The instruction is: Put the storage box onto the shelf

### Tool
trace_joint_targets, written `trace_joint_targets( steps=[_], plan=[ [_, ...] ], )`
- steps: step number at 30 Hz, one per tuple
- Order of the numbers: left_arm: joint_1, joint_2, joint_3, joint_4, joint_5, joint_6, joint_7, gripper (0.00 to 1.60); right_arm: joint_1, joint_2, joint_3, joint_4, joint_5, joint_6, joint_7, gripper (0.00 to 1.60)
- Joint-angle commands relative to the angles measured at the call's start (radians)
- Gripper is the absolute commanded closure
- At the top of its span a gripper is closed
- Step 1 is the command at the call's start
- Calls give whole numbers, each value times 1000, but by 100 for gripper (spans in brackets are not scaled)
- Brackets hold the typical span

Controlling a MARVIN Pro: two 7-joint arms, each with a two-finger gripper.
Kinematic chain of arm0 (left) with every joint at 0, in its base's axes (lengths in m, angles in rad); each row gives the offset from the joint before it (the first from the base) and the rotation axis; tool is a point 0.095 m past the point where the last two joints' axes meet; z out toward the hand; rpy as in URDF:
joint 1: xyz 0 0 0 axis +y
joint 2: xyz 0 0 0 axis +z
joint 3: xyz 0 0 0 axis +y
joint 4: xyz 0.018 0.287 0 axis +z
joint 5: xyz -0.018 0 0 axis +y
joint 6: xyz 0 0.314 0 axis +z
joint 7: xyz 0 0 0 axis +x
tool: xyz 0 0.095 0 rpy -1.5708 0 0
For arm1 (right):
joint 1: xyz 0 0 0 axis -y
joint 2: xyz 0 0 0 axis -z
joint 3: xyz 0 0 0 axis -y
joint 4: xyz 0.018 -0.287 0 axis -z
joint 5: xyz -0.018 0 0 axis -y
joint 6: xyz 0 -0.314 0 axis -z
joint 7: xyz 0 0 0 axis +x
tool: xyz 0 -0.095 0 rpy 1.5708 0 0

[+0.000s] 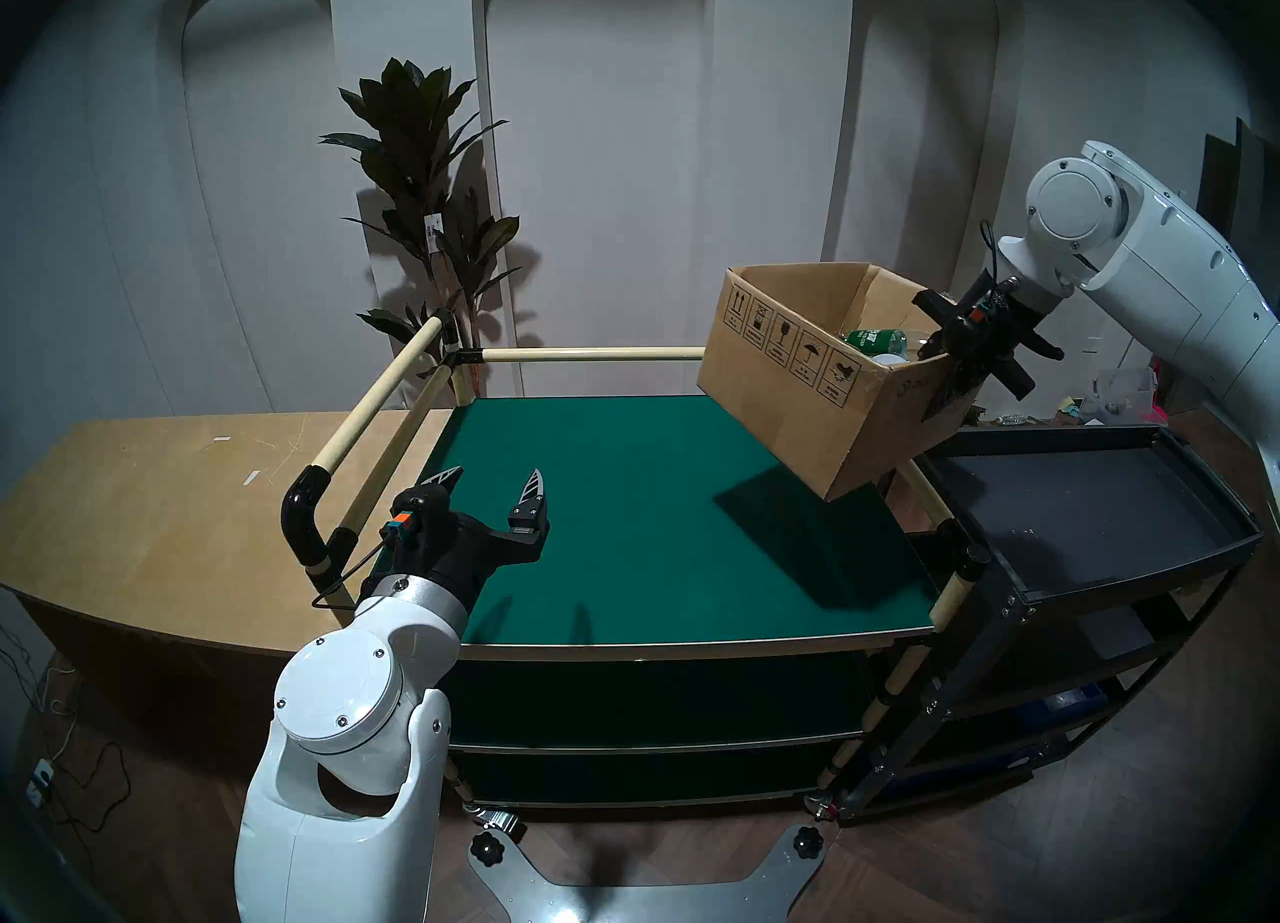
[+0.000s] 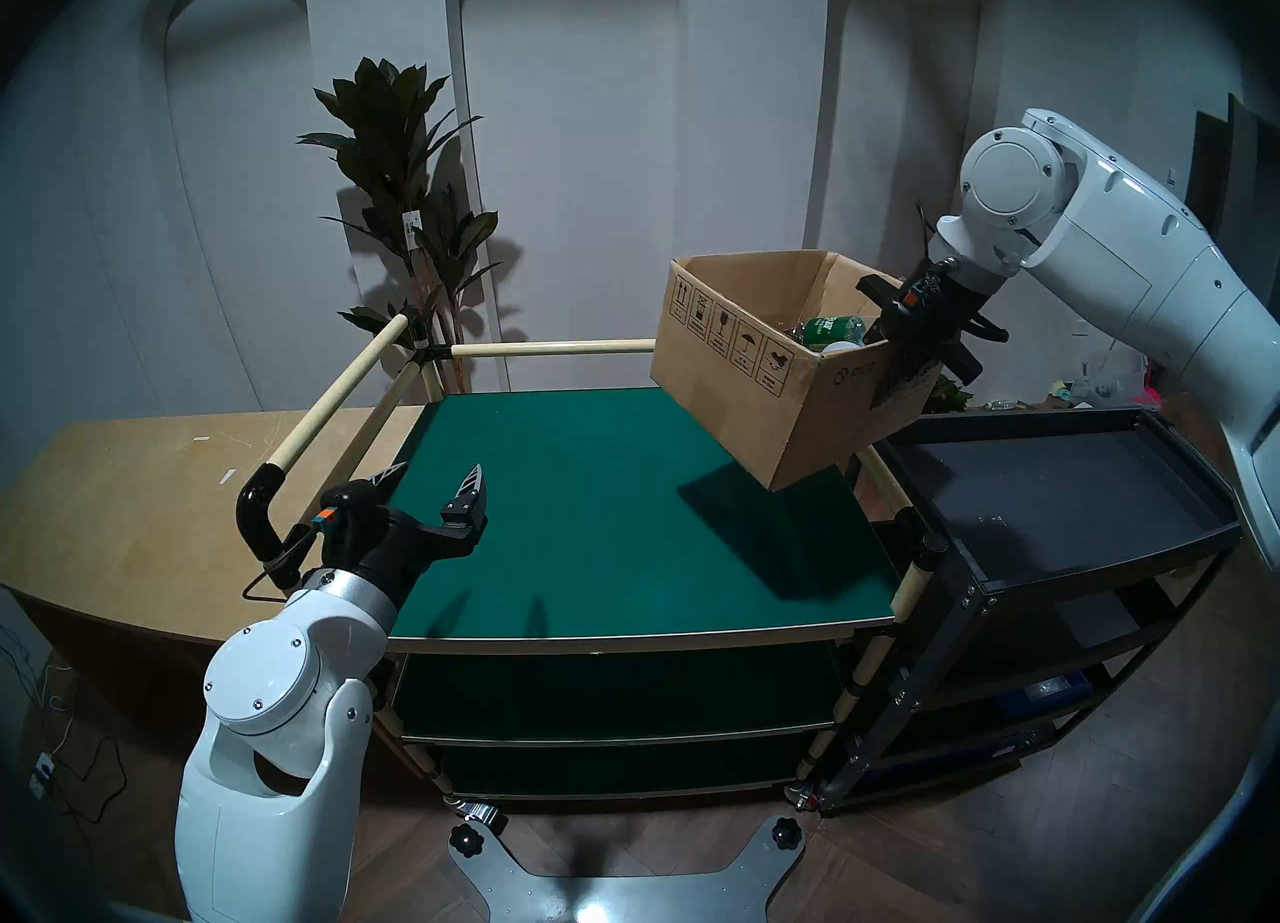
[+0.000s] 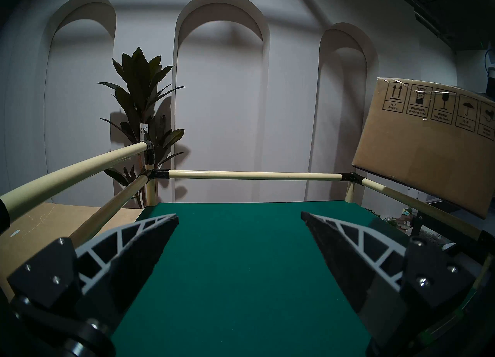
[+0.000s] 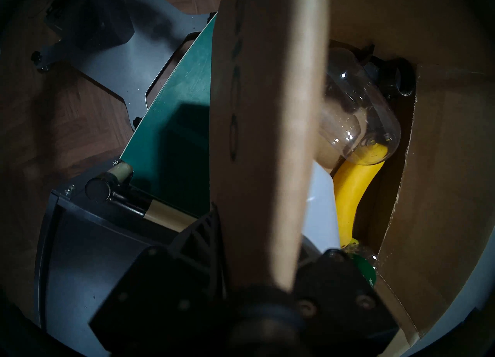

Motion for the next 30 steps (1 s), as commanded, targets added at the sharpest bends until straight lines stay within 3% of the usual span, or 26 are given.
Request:
trace_joint_targets(
  steps=[1,19,30],
  plan=[
    [-5,1,-1,-22,0,-5,-2,0,115,-64,-10,17,48,62,-5,160],
    [-4,2,-1,-24,0,-5,-2,0,201,-116,-159,31,133,172,-5,160],
    [-4,2,-1,-24,-1,-4,-2,0,261,-183,-281,54,174,257,-5,160]
  ],
)
